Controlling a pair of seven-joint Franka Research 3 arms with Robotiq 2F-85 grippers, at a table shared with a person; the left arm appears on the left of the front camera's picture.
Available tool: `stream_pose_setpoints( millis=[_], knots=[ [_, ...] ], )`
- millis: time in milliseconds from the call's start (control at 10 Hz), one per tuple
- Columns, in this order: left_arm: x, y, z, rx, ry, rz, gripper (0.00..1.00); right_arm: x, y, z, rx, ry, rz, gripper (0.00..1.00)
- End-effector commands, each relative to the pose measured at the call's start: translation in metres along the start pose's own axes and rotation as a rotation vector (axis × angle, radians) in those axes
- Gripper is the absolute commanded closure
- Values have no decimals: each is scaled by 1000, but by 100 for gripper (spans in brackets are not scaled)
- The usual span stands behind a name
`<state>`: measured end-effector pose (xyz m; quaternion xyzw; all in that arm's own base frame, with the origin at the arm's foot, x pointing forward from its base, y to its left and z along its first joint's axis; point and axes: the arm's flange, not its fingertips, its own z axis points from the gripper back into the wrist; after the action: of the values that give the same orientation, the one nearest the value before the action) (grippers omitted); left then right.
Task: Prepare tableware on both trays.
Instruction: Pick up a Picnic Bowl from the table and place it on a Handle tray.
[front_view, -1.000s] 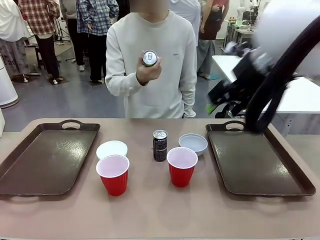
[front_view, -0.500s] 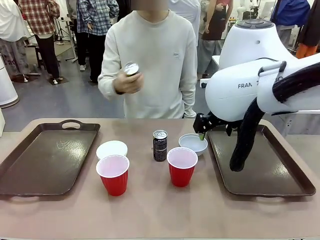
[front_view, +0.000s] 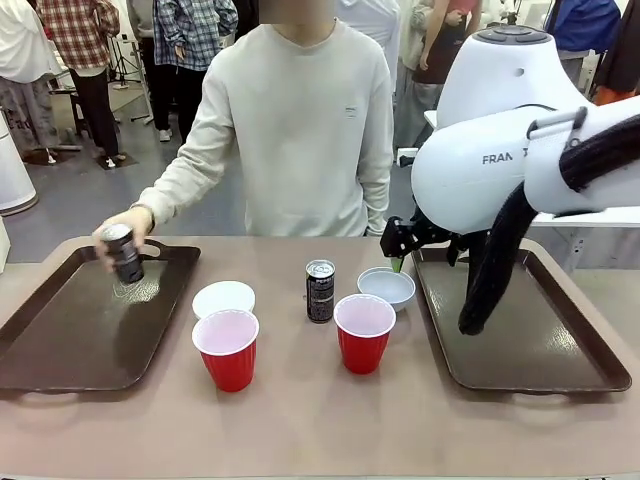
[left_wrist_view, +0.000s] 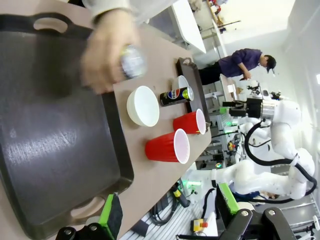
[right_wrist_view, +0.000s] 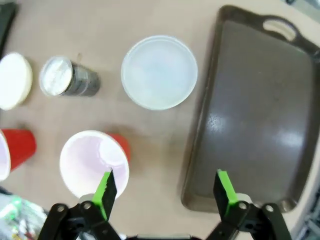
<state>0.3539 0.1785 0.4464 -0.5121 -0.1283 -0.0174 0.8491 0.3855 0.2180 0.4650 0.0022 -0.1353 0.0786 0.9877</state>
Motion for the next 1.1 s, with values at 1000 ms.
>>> stream_pose_setpoints(
  millis=[1000],
  knots=[
    [-1, 0, 3, -11, 2, -7, 0, 99, 10, -145, -22, 92, -143, 0]
  ],
)
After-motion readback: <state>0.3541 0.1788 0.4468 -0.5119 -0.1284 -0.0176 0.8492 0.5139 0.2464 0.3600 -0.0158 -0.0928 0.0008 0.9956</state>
